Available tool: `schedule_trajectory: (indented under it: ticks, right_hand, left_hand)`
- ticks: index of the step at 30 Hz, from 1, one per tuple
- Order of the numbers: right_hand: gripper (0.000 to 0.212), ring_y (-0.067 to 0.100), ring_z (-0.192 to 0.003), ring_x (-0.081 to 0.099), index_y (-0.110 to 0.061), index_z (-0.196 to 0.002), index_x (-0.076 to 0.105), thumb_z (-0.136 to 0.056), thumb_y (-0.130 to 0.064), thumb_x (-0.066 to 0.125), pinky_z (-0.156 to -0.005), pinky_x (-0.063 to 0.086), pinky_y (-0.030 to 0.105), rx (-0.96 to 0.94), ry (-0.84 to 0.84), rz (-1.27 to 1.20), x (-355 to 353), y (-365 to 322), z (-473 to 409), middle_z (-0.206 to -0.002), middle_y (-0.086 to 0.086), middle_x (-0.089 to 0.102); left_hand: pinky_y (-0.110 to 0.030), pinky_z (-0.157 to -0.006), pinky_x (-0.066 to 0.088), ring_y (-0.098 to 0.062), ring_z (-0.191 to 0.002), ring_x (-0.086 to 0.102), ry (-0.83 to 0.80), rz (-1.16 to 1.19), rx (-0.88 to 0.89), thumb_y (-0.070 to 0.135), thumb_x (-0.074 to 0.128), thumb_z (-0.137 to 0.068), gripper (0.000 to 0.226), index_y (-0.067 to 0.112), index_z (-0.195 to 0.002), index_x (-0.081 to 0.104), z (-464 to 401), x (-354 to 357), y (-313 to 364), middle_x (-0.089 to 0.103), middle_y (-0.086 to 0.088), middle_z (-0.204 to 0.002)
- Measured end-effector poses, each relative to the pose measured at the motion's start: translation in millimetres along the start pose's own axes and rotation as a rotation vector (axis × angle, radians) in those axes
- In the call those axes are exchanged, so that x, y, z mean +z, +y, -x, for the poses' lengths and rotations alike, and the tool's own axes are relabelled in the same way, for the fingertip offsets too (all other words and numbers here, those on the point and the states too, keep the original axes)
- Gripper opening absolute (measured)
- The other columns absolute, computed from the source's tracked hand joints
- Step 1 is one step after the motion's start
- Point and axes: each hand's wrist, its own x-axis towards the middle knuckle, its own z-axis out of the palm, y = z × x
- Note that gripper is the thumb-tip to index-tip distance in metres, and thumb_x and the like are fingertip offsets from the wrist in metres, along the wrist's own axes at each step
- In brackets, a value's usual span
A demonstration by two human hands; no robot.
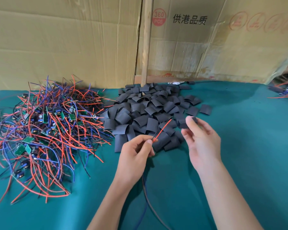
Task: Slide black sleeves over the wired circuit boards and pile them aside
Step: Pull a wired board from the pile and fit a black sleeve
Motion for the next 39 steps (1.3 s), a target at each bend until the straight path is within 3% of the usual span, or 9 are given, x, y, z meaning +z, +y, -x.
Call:
schedule_trajectory:
  ticks: [5,11,16,22,25,30,32,39]
  right_hand:
    - [0.012,0.013,-0.066,0.065,-0.012,-0.092,0.075,-0.083,-0.011,0.082,-0.071,0.057,0.021,0.045,-0.139,-0.006,10.3,7.6,7.3,-0.084,-0.003,0.073]
    - [0.021,0.014,-0.065,0.065,-0.014,-0.088,0.075,-0.072,-0.019,0.087,-0.070,0.057,0.023,0.016,-0.151,0.015,8.0,3.0,7.0,-0.084,0.000,0.073]
    - [0.012,0.012,-0.064,0.066,-0.014,-0.088,0.073,-0.083,-0.012,0.083,-0.070,0.057,0.022,0.016,-0.062,-0.047,4.0,0.0,3.5,-0.082,-0.002,0.071]
    - [0.011,0.015,-0.073,0.068,-0.008,-0.092,0.076,-0.083,-0.005,0.082,-0.064,0.056,0.024,-0.034,-0.214,0.211,7.7,4.0,7.4,-0.084,0.003,0.074]
    - [0.016,0.016,-0.076,0.067,-0.006,-0.095,0.076,-0.080,-0.005,0.084,-0.064,0.056,0.023,0.002,-0.229,0.225,10.9,9.2,9.8,-0.087,0.005,0.073]
    - [0.020,0.014,-0.066,0.067,-0.006,-0.095,0.070,-0.082,-0.010,0.084,-0.067,0.057,0.021,0.056,-0.069,0.057,14.2,13.7,10.6,-0.084,0.002,0.073]
    - [0.024,0.014,-0.068,0.069,-0.006,-0.098,0.067,-0.083,-0.011,0.084,-0.072,0.059,0.023,0.055,0.011,-0.023,9.0,9.4,6.1,-0.092,0.005,0.071]
    - [0.026,0.017,-0.071,0.070,-0.005,-0.099,0.068,-0.082,-0.013,0.086,-0.069,0.058,0.023,0.082,-0.052,0.063,9.0,10.8,6.1,-0.095,0.010,0.073]
  left_hand:
    - [-0.016,-0.058,0.039,-0.006,-0.062,0.051,-0.012,0.002,-0.019,0.013,0.058,-0.102,0.033,0.039,-0.087,0.073,-0.5,0.1,0.5,0.062,0.011,-0.064]
    - [-0.021,-0.053,0.034,-0.008,-0.058,0.043,-0.009,-0.045,-0.034,0.017,0.059,-0.101,0.030,0.040,-0.088,0.072,0.6,0.0,-0.2,0.059,0.013,-0.062]
    - [-0.017,-0.052,0.033,-0.005,-0.055,0.041,0.002,-0.057,-0.042,0.017,0.060,-0.100,0.027,0.037,-0.086,0.073,1.4,0.1,0.1,0.059,0.015,-0.061]
    - [-0.019,-0.052,0.031,-0.007,-0.055,0.038,-0.002,-0.076,-0.026,0.016,0.059,-0.101,0.027,0.035,-0.086,0.071,1.6,-0.5,1.1,0.056,0.014,-0.061]
    - [-0.018,-0.054,0.035,-0.005,-0.056,0.041,0.000,-0.106,-0.008,0.016,0.061,-0.100,0.026,0.031,-0.083,0.072,1.6,0.6,1.3,0.058,0.016,-0.061]
    - [-0.018,-0.054,0.034,-0.005,-0.055,0.040,0.021,-0.084,-0.007,0.014,0.061,-0.100,0.024,0.028,-0.085,0.073,2.1,0.0,0.8,0.058,0.016,-0.061]
    - [-0.016,-0.055,0.035,-0.003,-0.056,0.042,0.017,-0.089,-0.008,0.013,0.062,-0.099,0.026,0.032,-0.085,0.073,2.4,0.2,0.9,0.059,0.018,-0.062]
    - [-0.012,-0.057,0.038,0.001,-0.057,0.047,0.056,-0.135,0.026,0.010,0.064,-0.097,0.029,0.035,-0.089,0.074,4.2,2.9,0.3,0.064,0.022,-0.067]
